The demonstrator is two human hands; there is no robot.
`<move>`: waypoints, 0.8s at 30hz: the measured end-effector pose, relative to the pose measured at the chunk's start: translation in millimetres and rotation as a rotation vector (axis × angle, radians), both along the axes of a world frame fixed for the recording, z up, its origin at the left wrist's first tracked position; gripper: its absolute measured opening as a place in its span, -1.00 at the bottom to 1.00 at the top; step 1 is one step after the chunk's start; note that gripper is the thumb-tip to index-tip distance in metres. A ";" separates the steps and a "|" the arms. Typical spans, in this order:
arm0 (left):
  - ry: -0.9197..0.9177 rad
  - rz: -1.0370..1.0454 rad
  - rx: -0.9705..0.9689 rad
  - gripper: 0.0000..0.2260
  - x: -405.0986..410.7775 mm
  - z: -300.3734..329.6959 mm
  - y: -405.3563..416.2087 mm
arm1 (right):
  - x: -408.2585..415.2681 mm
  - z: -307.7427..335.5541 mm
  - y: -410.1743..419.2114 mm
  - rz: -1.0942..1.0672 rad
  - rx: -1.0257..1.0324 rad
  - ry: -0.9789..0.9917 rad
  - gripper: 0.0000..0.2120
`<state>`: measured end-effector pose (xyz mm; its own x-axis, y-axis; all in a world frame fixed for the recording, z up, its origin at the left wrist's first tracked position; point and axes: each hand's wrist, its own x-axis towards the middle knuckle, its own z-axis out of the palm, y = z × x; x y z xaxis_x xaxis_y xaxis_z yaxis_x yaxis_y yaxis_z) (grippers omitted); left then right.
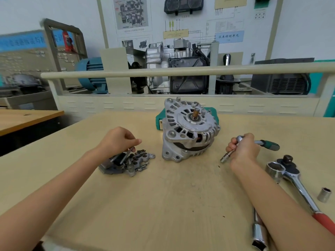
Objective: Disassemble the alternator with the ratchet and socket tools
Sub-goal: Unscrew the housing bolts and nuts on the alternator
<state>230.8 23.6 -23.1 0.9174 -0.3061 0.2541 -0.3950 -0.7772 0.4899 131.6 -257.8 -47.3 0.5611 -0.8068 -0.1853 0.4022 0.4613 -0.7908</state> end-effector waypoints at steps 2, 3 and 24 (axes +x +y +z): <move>-0.070 -0.001 0.109 -0.78 -0.6 -3.0 -2.8 | -0.6 0.1 -0.4 0.015 0.019 -0.003 -0.72; -0.105 0.001 0.155 -0.80 -1.7 -3.8 -4.7 | -0.6 -0.1 -0.4 0.022 0.030 -0.005 -0.72; 0.378 -0.154 -0.689 -0.58 14.5 45.3 -115.4 | -5.0 3.2 9.7 0.073 -0.059 -0.106 -0.80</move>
<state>245.3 -91.8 22.2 0.9393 -0.3240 0.1129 -0.1850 -0.2010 0.9620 126.6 -248.1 -44.1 0.6328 -0.7706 -0.0753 0.4521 0.4467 -0.7721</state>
